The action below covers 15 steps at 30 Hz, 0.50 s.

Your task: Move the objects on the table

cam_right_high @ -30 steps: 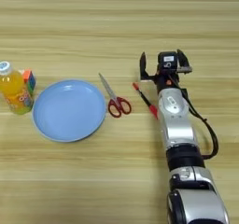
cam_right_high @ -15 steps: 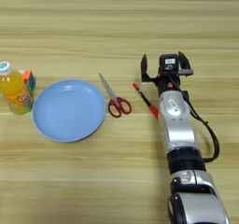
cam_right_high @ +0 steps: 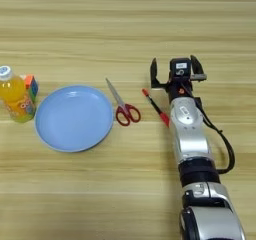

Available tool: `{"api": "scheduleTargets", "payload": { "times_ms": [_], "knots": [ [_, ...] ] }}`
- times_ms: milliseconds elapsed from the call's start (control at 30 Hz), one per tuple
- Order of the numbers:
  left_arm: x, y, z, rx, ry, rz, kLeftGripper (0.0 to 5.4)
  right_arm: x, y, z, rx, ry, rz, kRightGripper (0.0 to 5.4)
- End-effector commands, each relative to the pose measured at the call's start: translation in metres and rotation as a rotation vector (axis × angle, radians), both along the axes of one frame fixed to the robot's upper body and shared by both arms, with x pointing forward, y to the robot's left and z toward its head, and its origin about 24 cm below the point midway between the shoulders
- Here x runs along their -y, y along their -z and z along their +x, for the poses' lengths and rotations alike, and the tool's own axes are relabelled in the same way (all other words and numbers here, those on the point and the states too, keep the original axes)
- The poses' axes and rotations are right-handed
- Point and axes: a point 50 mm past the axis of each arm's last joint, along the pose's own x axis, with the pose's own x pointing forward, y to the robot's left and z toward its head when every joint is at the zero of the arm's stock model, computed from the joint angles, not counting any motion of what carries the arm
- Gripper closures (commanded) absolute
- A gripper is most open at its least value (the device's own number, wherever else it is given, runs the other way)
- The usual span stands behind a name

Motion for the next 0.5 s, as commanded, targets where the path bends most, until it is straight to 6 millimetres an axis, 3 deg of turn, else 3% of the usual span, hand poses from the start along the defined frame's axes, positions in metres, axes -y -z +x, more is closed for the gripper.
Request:
{"api": "scheduleTargets", "payload": {
  "times_ms": [33,500],
  "knots": [
    [0.0000,-0.0041,0.0032,0.001,0.007,0.014,0.02,0.0016,0.0017,-0.0004,-0.008,0.008,-0.009,0.00],
    [0.0004,-0.0049,0.0023,0.005,0.006,0.016,0.02,0.0019,0.0021,-0.0012,-0.009,0.008,-0.015,0.00]
  ]
}}
